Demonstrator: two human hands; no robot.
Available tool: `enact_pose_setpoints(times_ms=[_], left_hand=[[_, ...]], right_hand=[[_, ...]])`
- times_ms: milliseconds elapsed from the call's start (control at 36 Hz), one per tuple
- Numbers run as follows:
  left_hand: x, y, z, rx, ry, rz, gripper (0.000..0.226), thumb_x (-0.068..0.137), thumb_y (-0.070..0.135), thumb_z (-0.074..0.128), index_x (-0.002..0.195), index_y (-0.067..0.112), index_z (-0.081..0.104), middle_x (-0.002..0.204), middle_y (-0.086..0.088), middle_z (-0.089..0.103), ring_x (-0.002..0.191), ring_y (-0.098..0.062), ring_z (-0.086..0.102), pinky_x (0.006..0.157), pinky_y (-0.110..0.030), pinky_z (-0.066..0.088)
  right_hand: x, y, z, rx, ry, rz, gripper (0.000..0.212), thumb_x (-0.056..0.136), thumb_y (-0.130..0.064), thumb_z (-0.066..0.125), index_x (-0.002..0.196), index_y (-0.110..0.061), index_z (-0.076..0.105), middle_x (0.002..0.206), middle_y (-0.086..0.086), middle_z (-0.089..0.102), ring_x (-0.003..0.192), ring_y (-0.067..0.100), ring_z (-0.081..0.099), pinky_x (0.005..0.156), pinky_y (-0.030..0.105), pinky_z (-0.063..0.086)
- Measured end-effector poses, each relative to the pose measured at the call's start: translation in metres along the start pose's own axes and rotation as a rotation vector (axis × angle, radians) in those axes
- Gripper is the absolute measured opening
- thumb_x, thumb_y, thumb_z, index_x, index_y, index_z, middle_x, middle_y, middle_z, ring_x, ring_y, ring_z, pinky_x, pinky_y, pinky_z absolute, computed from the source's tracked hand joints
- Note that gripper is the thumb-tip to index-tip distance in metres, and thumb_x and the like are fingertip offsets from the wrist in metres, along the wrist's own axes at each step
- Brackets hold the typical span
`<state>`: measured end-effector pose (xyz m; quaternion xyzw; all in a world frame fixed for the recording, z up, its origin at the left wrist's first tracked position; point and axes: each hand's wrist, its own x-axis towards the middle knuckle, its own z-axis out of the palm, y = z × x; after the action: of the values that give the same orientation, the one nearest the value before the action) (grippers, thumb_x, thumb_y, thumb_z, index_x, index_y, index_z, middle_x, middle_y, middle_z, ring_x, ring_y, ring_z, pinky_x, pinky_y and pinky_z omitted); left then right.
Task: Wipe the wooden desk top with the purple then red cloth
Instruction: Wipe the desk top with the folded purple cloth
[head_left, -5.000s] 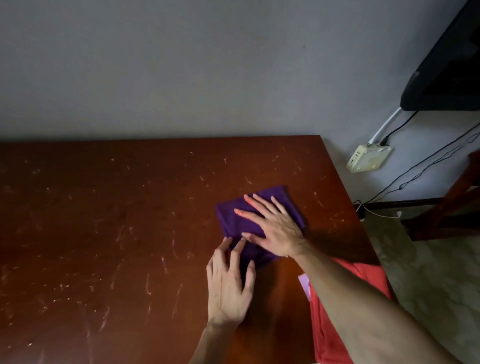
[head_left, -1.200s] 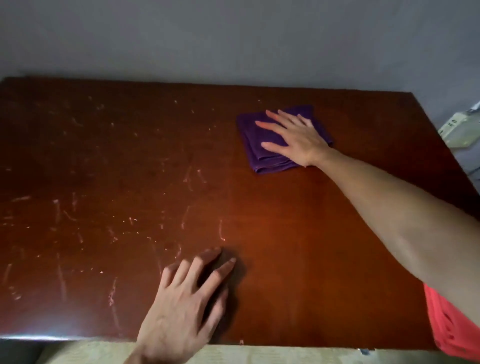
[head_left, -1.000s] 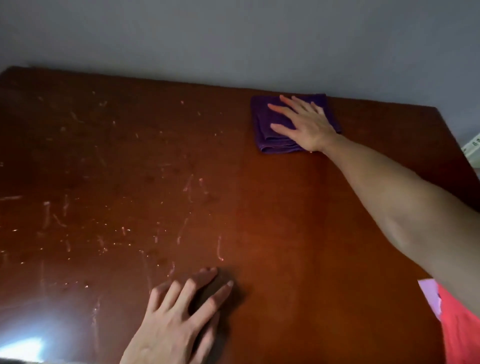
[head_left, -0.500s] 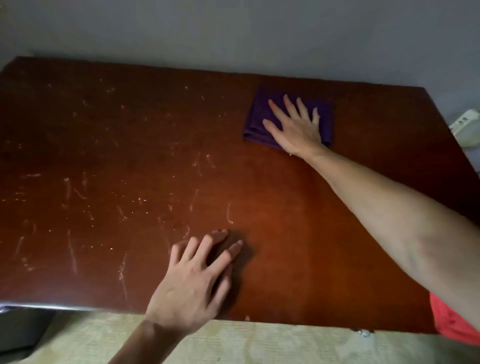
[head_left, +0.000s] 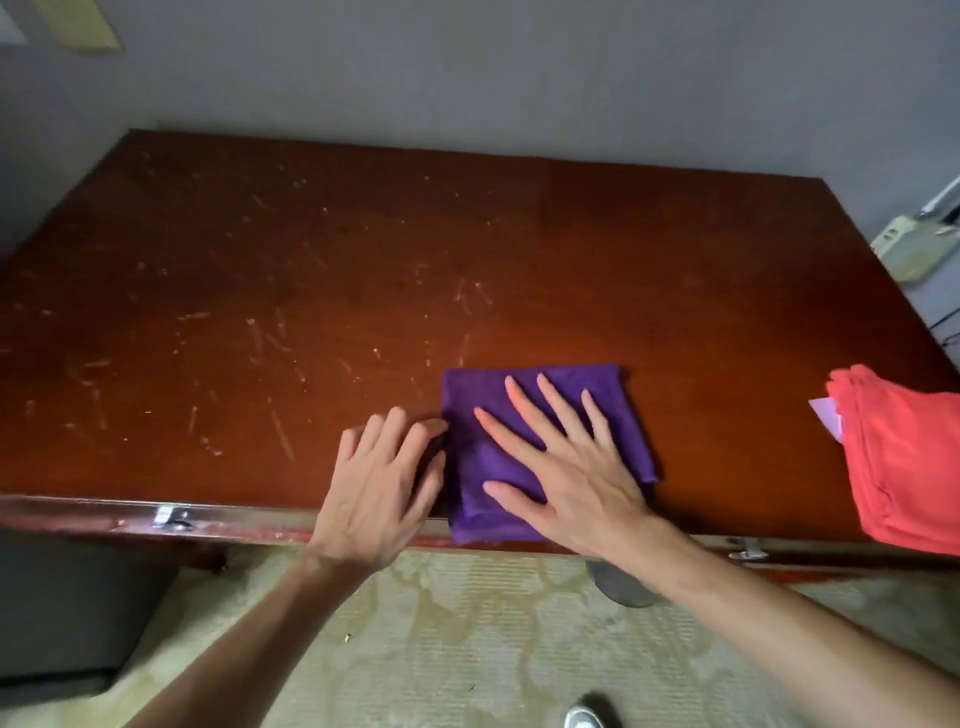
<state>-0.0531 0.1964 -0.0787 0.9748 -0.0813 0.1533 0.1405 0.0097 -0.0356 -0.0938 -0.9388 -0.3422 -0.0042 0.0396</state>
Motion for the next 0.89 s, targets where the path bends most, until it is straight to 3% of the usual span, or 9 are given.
enact_pose_setpoints(times_ms=[167,306,472,639,889], left_hand=[[0.005,-0.042,-0.013,0.098,-0.098,0.056,0.045,0.100,0.038,0.040,0.137,0.019,0.058,0.122,-0.003,0.055,0.093,-0.027,0.051,0.081,-0.042,0.038],[0.002,-0.052,-0.011,0.052,-0.126,-0.107,0.046,0.102,0.038,0.036,0.141,0.022,0.055,0.132,0.001,0.054,0.105,-0.024,0.055,0.091,-0.041,0.039],[0.002,-0.053,-0.012,0.022,-0.193,-0.142,0.046,0.102,0.038,0.037,0.142,0.026,0.056,0.142,-0.002,0.053,0.114,-0.023,0.056,0.095,-0.044,0.038],[0.001,-0.055,-0.010,0.035,-0.238,-0.159,0.048,0.101,0.037,0.037,0.142,0.023,0.057,0.145,-0.005,0.053,0.114,-0.024,0.057,0.096,-0.046,0.039],[0.004,-0.055,-0.006,0.016,-0.232,-0.170,0.048,0.098,0.036,0.041,0.140,0.022,0.060,0.148,-0.007,0.053,0.107,-0.024,0.060,0.095,-0.041,0.035]], right_hand=[[0.060,0.047,-0.018,-0.025,-0.158,-0.388,0.067,0.099,-0.074,0.031,0.160,-0.054,0.011,0.173,-0.014,-0.006,0.160,0.015,-0.010,0.127,0.055,0.000],[0.140,0.085,-0.024,-0.055,-0.182,-0.578,0.064,0.102,-0.067,0.036,0.160,-0.050,0.018,0.173,-0.013,-0.002,0.160,0.014,-0.005,0.128,0.053,0.005],[0.234,0.121,-0.025,-0.087,-0.154,-0.539,0.065,0.101,-0.070,0.029,0.161,-0.051,0.012,0.173,-0.014,-0.001,0.160,0.015,-0.001,0.127,0.054,0.010],[0.313,0.150,-0.027,-0.070,-0.175,-0.511,0.065,0.098,-0.074,0.021,0.160,-0.053,0.013,0.173,-0.015,0.002,0.160,0.014,0.002,0.126,0.048,0.007],[0.398,0.180,-0.025,0.031,-0.086,-0.179,0.071,0.089,-0.084,0.012,0.156,-0.059,0.013,0.173,-0.009,0.010,0.160,0.020,0.009,0.126,0.055,0.009]])
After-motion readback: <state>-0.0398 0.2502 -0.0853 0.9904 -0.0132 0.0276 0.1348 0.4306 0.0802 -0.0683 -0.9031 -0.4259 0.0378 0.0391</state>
